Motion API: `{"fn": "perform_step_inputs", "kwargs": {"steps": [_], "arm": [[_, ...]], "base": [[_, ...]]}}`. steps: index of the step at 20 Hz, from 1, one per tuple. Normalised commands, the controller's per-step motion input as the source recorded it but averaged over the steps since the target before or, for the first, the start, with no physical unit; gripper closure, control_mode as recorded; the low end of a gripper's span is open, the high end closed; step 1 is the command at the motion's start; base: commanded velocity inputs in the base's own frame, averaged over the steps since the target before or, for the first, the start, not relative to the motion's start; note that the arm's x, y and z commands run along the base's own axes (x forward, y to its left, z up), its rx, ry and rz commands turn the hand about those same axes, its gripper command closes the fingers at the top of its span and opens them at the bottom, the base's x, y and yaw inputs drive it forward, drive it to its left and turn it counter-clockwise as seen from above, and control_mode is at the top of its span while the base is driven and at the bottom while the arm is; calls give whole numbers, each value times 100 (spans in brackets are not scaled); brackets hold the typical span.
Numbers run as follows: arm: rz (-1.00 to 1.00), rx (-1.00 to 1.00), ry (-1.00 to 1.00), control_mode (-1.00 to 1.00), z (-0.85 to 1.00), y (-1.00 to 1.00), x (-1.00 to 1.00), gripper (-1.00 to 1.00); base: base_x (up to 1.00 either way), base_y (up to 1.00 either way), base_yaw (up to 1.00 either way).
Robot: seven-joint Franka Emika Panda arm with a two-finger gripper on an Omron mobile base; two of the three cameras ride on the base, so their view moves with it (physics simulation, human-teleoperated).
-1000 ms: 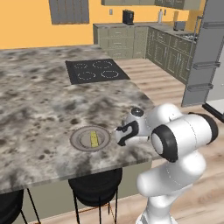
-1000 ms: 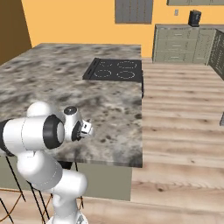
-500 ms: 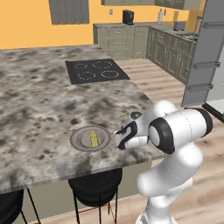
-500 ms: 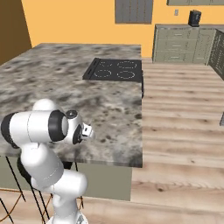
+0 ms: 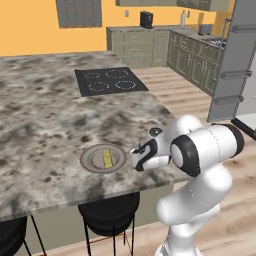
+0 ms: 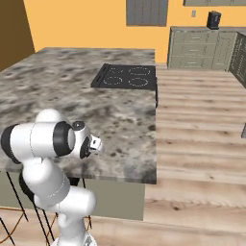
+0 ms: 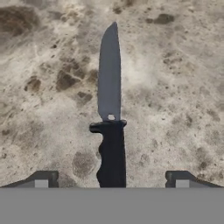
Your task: Retrieve the butter from the fridge and place it on a plate on the dining table. Then retrieve the butter knife by the fridge and place it near the plate.
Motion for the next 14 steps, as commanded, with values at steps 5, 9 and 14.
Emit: {"fn": "perform_step_inputs", "kwargs": {"steps": [5,9,14], "arm": [[-1,0,13,-100,84,-2,-30,-100],[0,0,7,-100,100,-5,-65,-100],[0,0,6,-100,97,-7,-71,-100]], "base": [[0,0,0],[0,0,0],[0,0,0]]}}
